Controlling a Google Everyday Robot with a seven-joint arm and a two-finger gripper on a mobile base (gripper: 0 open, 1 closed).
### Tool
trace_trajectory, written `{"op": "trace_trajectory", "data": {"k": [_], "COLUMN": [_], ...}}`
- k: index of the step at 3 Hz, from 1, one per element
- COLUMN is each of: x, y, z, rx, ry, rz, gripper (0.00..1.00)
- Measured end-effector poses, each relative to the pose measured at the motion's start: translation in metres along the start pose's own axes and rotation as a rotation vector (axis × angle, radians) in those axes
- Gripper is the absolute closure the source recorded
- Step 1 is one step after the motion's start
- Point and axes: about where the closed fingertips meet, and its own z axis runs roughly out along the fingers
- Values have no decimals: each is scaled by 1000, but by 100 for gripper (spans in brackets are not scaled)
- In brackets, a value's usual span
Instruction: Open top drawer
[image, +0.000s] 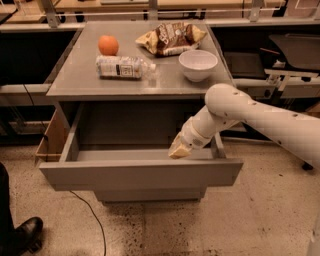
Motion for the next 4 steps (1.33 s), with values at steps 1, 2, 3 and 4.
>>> {"op": "trace_trajectory", "data": {"k": [1,2,3,4], "x": [9,18,21,19], "y": [30,61,75,69], "z": [1,-1,-6,-21], "rx": [-59,-113,-126,-81], "ry": [18,32,31,4], "rz": [18,37,44,39], "gripper": [100,100,100,100]}}
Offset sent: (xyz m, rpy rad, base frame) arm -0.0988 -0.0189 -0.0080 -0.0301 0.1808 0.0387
